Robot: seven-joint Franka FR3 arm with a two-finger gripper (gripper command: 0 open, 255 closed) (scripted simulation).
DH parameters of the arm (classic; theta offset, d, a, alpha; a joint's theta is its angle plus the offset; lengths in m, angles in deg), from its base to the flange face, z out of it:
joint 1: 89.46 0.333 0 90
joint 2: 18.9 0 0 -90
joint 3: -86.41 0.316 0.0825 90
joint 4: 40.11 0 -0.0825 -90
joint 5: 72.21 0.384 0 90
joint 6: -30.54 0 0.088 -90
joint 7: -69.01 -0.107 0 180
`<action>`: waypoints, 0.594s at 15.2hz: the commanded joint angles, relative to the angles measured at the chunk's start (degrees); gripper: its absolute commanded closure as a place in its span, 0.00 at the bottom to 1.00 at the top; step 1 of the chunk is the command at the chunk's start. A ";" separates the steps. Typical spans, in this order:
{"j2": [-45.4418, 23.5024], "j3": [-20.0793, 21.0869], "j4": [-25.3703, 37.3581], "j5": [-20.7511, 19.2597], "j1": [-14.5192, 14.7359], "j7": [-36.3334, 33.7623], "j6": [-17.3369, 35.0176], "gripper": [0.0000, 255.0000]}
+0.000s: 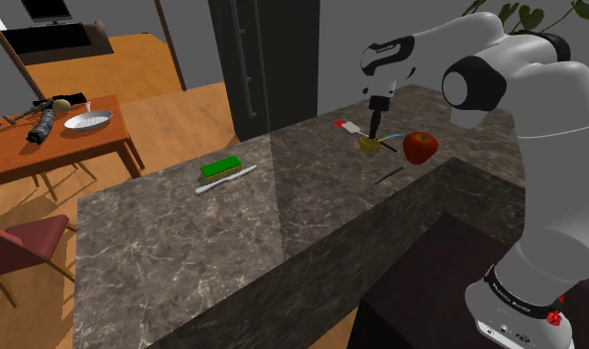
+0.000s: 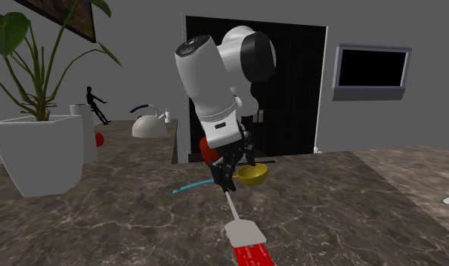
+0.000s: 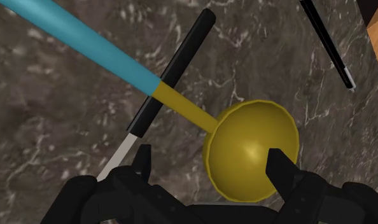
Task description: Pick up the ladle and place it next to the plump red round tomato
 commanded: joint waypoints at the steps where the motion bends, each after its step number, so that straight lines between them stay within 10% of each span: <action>1: 0.01 0.00 -0.09 0.01 0.03 0.01 0.09 0.00; 4: 0.00 0.00 -0.07 0.01 0.02 0.01 0.08 0.00; 5: 0.00 0.00 -0.07 0.01 0.02 0.01 0.08 1.00; 9: 0.00 0.00 -0.07 0.01 0.02 0.01 0.08 1.00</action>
